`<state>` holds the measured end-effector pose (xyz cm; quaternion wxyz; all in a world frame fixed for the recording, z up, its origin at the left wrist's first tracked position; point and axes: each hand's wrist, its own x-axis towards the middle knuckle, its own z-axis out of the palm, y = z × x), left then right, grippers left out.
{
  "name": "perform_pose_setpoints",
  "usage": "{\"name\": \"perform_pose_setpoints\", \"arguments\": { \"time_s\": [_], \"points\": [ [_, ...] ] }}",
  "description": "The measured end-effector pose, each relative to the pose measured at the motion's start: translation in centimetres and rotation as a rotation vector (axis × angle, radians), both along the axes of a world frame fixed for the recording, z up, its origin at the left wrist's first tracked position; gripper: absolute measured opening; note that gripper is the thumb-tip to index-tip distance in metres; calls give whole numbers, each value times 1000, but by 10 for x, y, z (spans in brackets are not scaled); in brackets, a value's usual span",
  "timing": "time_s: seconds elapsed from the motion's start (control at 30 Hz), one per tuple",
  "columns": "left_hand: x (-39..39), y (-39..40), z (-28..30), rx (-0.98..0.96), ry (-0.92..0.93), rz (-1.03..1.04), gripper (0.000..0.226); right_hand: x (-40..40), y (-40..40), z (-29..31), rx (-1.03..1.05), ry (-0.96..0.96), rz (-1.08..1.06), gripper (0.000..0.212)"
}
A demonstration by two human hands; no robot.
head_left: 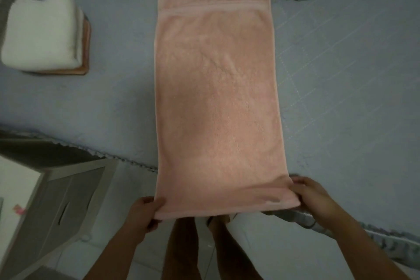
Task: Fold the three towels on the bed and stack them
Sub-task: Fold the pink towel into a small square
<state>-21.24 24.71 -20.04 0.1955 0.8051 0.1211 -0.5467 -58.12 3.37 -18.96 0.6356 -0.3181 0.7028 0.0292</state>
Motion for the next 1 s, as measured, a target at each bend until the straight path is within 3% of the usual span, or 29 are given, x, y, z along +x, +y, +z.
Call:
{"name": "perform_pose_setpoints", "arguments": {
  "time_s": [0.1, 0.23, 0.3, 0.37, 0.47, 0.53, 0.67, 0.83, 1.0],
  "points": [
    [28, -43, 17, -92, -41, 52, 28, 22, -37, 14, -86, -87, -145, 19],
    [75, -131, 35, -433, -30, 309, 10, 68, -106, 18, -128, -198, -292, 10],
    [94, -169, 30, -534, -16, 364, 12, 90, -138, 12, -179, -183, -367, 10],
    [103, -195, 12, -475, -164, 113, 23, 103, -157, 1, -273, -62, -288, 13],
    [108, -218, -23, -317, -519, -434, 47, 112, -164, -20, -447, 192, 180, 34],
    [112, -227, -38, -339, -619, -606, 50, 120, -165, -29, -546, 240, 406, 33],
    [126, -245, -52, -399, -518, -618, 35, 135, -173, -34, -666, 384, 340, 27],
    [156, -265, -47, -491, -559, -835, 20, 150, -190, -16, -651, 431, 239, 9],
    [187, -299, -20, -562, -502, -552, 15, 175, -228, 8, -792, 400, 158, 6]
  ]
}}
